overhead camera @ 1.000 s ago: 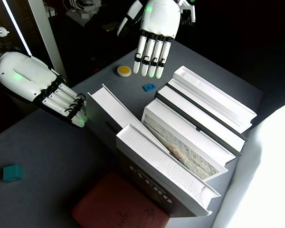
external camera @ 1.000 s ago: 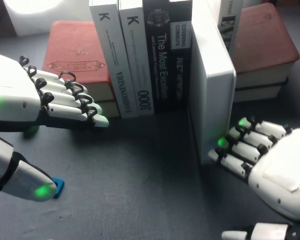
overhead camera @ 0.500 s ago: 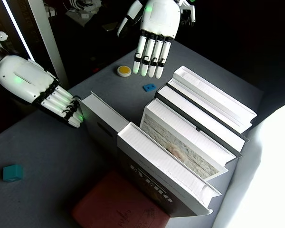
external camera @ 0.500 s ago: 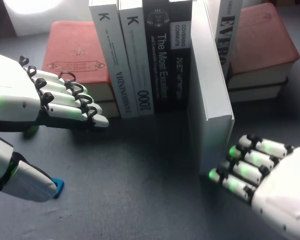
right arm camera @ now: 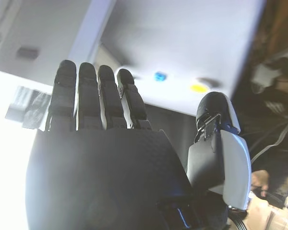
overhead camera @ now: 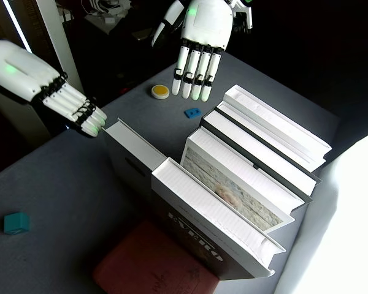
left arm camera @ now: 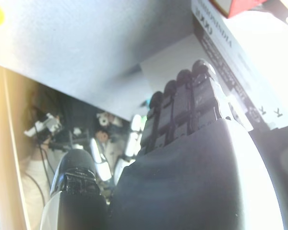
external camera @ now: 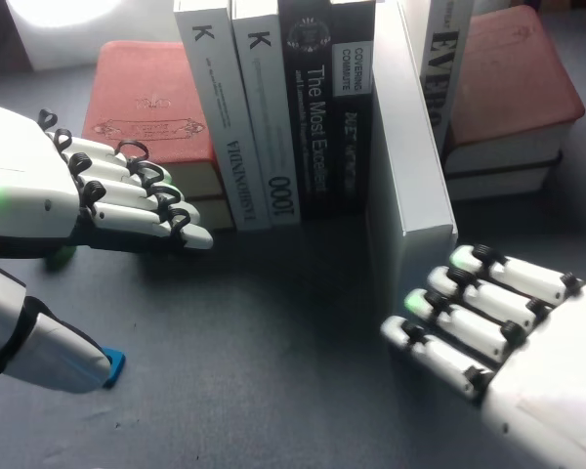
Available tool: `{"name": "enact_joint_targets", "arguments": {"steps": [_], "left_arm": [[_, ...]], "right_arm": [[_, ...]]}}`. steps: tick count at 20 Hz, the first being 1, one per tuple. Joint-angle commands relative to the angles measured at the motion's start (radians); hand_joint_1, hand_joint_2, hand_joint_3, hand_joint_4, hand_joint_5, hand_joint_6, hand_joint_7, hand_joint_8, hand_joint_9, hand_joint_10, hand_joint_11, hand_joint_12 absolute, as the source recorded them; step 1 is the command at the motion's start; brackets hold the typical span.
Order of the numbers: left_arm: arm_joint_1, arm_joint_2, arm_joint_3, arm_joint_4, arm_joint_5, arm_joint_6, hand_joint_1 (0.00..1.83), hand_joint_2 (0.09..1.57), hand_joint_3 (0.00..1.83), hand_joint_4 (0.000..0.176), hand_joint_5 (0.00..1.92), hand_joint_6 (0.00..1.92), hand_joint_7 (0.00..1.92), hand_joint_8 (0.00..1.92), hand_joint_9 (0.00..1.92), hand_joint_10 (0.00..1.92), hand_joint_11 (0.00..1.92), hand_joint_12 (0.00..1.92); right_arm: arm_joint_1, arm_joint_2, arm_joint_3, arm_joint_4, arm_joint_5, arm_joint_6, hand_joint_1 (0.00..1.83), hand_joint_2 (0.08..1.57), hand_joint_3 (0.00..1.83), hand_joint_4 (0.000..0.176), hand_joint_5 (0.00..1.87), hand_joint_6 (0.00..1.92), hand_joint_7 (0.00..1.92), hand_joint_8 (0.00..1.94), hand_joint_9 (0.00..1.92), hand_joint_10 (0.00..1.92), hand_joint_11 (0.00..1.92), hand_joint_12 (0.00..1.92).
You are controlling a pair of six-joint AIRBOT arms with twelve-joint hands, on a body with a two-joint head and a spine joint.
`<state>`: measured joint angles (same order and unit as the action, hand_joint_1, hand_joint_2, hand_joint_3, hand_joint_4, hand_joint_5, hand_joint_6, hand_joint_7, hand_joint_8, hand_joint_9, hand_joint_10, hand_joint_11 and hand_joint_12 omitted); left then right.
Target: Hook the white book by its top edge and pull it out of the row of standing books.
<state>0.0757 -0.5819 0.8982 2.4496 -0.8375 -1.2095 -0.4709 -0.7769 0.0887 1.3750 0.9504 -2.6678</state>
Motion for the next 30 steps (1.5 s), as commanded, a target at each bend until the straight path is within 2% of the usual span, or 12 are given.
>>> {"name": "enact_joint_targets", "arguments": {"steps": [1, 8, 13, 17, 24, 27, 30], "left_arm": [[-0.011, 0.002, 0.0, -0.042, 0.045, -0.003, 0.0, 1.16, 0.0, 0.0, 0.0, 0.0, 0.0, 0.0, 0.0, 0.0, 0.0, 0.0], [-0.012, 0.002, 0.002, -0.042, 0.045, -0.003, 0.0, 1.15, 0.0, 0.0, 0.0, 0.0, 0.0, 0.0, 0.0, 0.0, 0.0, 0.0], [-0.012, 0.002, 0.001, -0.042, 0.045, -0.003, 0.0, 1.15, 0.0, 0.0, 0.0, 0.0, 0.0, 0.0, 0.0, 0.0, 0.0, 0.0], [-0.011, 0.002, 0.003, -0.042, 0.045, -0.003, 0.0, 1.15, 0.0, 0.0, 0.0, 0.0, 0.0, 0.0, 0.0, 0.0, 0.0, 0.0], [-0.006, 0.006, -0.002, -0.049, 0.043, -0.002, 0.0, 1.15, 0.0, 0.0, 0.0, 0.0, 0.0, 0.0, 0.0, 0.0, 0.0, 0.0], [-0.008, 0.006, -0.002, -0.049, 0.043, -0.002, 0.0, 1.14, 0.0, 0.0, 0.0, 0.0, 0.0, 0.0, 0.0, 0.0, 0.0, 0.0], [-0.01, 0.006, -0.005, -0.049, 0.043, -0.002, 0.0, 1.15, 0.0, 0.0, 0.0, 0.0, 0.0, 0.0, 0.0, 0.0, 0.0, 0.0]], "right_arm": [[0.024, 0.003, -0.019, -0.075, 0.024, 0.005, 0.0, 1.12, 0.0, 0.0, 0.01, 0.0, 0.0, 0.0, 0.0, 0.0, 0.0, 0.0], [0.156, 0.002, -0.099, -0.075, 0.059, -0.017, 0.0, 1.12, 0.0, 0.0, 0.02, 0.01, 0.0, 0.0, 0.0, 0.0, 0.0, 0.0], [0.345, 0.002, -0.104, -0.075, 0.13, -0.015, 0.0, 1.12, 0.0, 0.0, 0.0, 0.0, 0.0, 0.0, 0.0, 0.0, 0.0, 0.0], [0.358, 0.005, -0.076, -0.075, 0.141, -0.027, 0.0, 1.13, 0.0, 0.0, 0.0, 0.0, 0.0, 0.0, 0.0, 0.0, 0.0, 0.0], [0.368, 0.009, 0.001, -0.081, 0.079, 0.011, 0.0, 1.13, 0.0, 0.0, 0.02, 0.01, 0.0, 0.0, 0.0, 0.0, 0.0, 0.0], [0.363, 0.01, 0.017, -0.176, 0.071, 0.066, 0.0, 1.12, 0.0, 0.0, 0.01, 0.0, 0.0, 0.0, 0.0, 0.0, 0.0, 0.0], [0.358, 0.01, 0.022, -0.19, 0.063, 0.078, 0.0, 1.13, 0.0, 0.0, 0.0, 0.0, 0.0, 0.0, 0.0, 0.0, 0.0, 0.0]]}}
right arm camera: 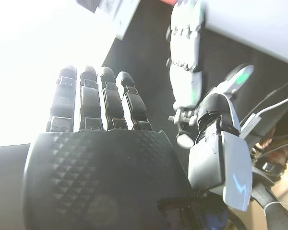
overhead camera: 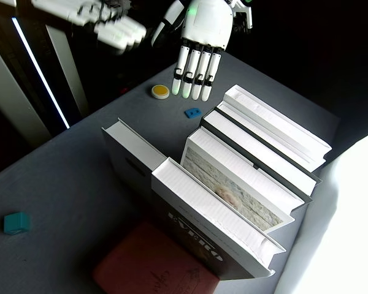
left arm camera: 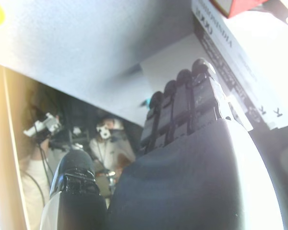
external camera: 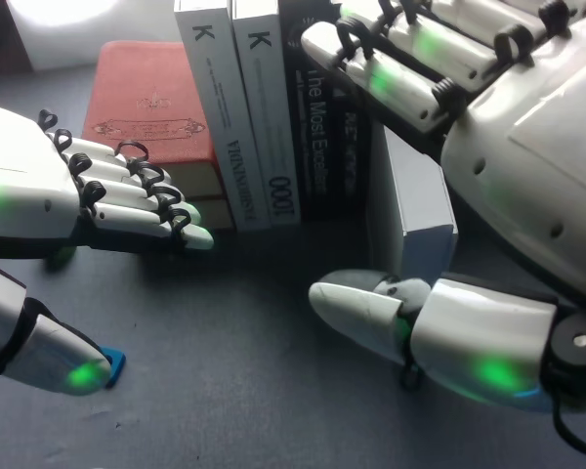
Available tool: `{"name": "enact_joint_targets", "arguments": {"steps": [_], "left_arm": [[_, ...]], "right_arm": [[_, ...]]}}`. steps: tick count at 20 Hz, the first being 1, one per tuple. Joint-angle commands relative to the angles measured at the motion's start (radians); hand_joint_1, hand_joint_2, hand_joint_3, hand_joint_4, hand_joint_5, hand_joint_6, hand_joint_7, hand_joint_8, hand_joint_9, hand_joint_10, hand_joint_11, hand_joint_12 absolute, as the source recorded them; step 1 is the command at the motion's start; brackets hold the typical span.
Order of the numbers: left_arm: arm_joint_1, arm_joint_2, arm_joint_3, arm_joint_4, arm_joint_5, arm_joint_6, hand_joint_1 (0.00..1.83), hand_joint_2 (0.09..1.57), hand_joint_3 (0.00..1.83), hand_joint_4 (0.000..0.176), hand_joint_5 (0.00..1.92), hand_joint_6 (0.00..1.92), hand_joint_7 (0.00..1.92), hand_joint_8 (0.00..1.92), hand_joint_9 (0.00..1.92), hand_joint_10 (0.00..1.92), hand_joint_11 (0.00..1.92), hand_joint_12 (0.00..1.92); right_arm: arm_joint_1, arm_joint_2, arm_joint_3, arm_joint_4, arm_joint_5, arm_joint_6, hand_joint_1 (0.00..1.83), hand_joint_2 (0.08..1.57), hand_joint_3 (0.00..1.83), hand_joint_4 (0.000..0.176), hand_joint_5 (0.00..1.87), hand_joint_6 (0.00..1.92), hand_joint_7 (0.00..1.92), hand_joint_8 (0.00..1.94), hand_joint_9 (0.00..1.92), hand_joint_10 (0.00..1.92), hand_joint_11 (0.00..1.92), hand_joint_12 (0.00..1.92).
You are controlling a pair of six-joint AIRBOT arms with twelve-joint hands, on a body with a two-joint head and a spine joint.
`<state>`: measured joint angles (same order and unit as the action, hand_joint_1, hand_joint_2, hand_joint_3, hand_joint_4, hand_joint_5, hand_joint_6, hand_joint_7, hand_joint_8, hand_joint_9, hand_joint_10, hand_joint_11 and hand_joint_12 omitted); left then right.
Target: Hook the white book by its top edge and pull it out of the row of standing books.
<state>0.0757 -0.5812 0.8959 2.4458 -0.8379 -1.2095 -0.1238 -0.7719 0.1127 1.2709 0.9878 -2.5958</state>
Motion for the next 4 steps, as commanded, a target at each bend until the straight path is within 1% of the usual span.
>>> {"name": "enact_joint_targets", "arguments": {"steps": [1, 4], "left_arm": [[-0.01, 0.005, -0.003, -0.045, 0.044, -0.002, 0.0, 1.14, 0.0, 0.0, 0.0, 0.0, 0.0, 0.0, 0.0, 0.0, 0.0, 0.0], [-0.008, 0.005, -0.003, -0.045, 0.044, -0.002, 0.0, 1.15, 0.0, 0.0, 0.0, 0.0, 0.0, 0.0, 0.0, 0.0, 0.0, 0.0]], "right_arm": [[0.008, 0.005, -0.003, -0.086, 0.023, 0.007, 0.0, 1.12, 0.0, 0.0, 0.0, 0.0, 0.0, 0.0, 0.0, 0.0, 0.0, 0.0], [0.004, 0.005, -0.003, -0.086, 0.019, 0.008, 0.0, 1.13, 0.0, 0.0, 0.02, 0.01, 0.0, 0.0, 0.0, 0.0, 0.0, 0.0]]}}
